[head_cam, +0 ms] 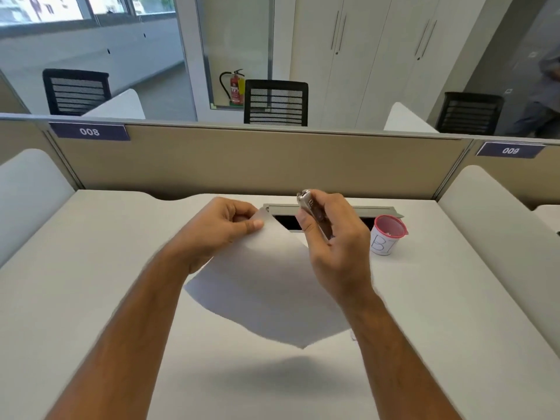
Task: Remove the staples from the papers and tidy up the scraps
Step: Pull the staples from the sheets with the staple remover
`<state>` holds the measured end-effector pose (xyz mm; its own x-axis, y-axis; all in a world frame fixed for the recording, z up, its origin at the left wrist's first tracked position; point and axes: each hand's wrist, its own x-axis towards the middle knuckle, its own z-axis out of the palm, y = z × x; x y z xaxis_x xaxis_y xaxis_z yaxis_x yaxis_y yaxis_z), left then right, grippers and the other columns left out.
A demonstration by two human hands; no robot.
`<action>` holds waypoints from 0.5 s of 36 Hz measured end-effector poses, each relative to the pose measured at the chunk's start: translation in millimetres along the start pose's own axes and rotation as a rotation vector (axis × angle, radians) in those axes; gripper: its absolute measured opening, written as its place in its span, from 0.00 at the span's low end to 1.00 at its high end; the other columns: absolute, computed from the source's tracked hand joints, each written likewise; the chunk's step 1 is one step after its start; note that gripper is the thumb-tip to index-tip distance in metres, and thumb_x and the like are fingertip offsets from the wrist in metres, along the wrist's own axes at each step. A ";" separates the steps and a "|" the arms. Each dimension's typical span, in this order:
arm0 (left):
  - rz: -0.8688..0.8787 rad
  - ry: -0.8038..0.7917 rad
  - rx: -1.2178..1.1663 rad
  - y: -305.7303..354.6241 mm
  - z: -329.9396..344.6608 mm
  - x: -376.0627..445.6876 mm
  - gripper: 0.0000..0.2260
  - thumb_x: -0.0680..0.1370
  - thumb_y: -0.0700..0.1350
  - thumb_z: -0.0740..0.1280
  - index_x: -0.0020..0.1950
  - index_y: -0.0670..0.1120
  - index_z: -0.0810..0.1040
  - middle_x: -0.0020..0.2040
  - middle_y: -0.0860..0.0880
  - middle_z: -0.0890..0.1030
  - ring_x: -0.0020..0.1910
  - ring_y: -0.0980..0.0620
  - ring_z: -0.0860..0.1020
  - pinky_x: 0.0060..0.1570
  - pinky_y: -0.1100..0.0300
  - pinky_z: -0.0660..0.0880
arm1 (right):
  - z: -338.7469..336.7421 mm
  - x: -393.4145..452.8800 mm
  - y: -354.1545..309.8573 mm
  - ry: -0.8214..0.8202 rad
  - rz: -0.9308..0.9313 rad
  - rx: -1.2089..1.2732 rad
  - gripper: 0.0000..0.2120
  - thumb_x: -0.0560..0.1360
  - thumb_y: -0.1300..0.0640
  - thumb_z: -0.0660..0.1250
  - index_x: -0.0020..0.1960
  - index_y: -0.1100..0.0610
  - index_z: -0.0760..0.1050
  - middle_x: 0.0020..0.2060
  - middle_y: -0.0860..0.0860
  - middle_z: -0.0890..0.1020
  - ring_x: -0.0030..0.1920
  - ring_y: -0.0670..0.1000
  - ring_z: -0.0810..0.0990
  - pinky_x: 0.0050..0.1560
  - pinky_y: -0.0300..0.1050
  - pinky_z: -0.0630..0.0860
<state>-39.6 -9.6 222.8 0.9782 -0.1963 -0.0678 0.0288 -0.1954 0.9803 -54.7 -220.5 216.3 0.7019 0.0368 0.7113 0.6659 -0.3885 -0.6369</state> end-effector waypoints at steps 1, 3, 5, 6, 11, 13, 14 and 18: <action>-0.024 0.012 0.032 -6.4 1.1 1.6 0.07 0.82 0.40 0.69 0.50 0.39 0.85 0.44 0.37 0.85 0.41 0.44 0.80 0.47 0.49 0.75 | 2.2 -4.1 0.3 0.018 -0.026 -0.023 0.10 0.78 0.65 0.70 0.59 0.63 0.79 0.48 0.53 0.81 0.50 0.51 0.81 0.53 0.40 0.78; -0.069 0.017 0.087 -18.7 4.6 4.4 0.06 0.82 0.41 0.70 0.50 0.40 0.85 0.44 0.33 0.84 0.40 0.44 0.78 0.47 0.49 0.74 | 7.2 -11.6 2.3 0.022 -0.050 -0.045 0.11 0.78 0.65 0.70 0.61 0.64 0.79 0.49 0.53 0.81 0.51 0.53 0.81 0.53 0.44 0.80; -0.123 0.021 0.103 -31.0 7.8 7.1 0.06 0.81 0.44 0.71 0.51 0.42 0.85 0.47 0.30 0.84 0.40 0.44 0.79 0.47 0.48 0.76 | 13.6 -18.4 6.1 -0.015 -0.032 -0.048 0.12 0.78 0.64 0.71 0.61 0.62 0.79 0.50 0.52 0.82 0.51 0.52 0.81 0.53 0.47 0.80; -0.146 0.027 0.095 -36.9 9.1 8.5 0.06 0.81 0.44 0.71 0.51 0.43 0.85 0.48 0.32 0.85 0.40 0.44 0.80 0.48 0.48 0.78 | 17.4 -21.4 9.3 -0.047 0.005 -0.045 0.12 0.78 0.63 0.71 0.61 0.61 0.80 0.50 0.51 0.83 0.52 0.51 0.82 0.54 0.47 0.80; -0.216 0.098 0.086 -62.8 13.4 11.3 0.06 0.80 0.45 0.72 0.50 0.44 0.87 0.45 0.39 0.87 0.42 0.42 0.84 0.51 0.44 0.82 | 35.7 -42.5 32.4 -0.268 0.293 -0.103 0.11 0.76 0.56 0.73 0.58 0.54 0.82 0.48 0.46 0.86 0.48 0.45 0.82 0.52 0.40 0.78; -0.236 0.122 0.067 -68.6 14.3 11.8 0.06 0.79 0.44 0.73 0.46 0.43 0.87 0.42 0.42 0.87 0.40 0.44 0.82 0.48 0.48 0.81 | 42.2 -51.6 41.0 -0.313 0.343 -0.149 0.11 0.77 0.56 0.72 0.58 0.55 0.83 0.50 0.47 0.86 0.48 0.45 0.81 0.53 0.39 0.78; -0.246 0.137 0.048 -71.1 14.6 12.0 0.07 0.79 0.43 0.73 0.44 0.43 0.87 0.40 0.43 0.86 0.39 0.45 0.82 0.45 0.50 0.80 | 44.8 -55.3 45.3 -0.318 0.358 -0.170 0.10 0.77 0.56 0.72 0.58 0.55 0.83 0.50 0.48 0.85 0.49 0.46 0.81 0.54 0.41 0.78; -0.266 0.180 -0.035 -73.4 16.4 11.1 0.06 0.79 0.42 0.73 0.43 0.42 0.87 0.38 0.44 0.85 0.35 0.49 0.81 0.38 0.57 0.78 | 49.5 -66.0 58.4 -0.328 0.395 -0.213 0.08 0.78 0.56 0.70 0.55 0.55 0.83 0.47 0.48 0.83 0.48 0.48 0.79 0.52 0.47 0.78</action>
<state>-34.2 -13.3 147.0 0.9561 0.0307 -0.2914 0.2920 -0.1836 0.9386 -49.7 -200.0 117.4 0.9523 0.1224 0.2795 0.2946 -0.6070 -0.7381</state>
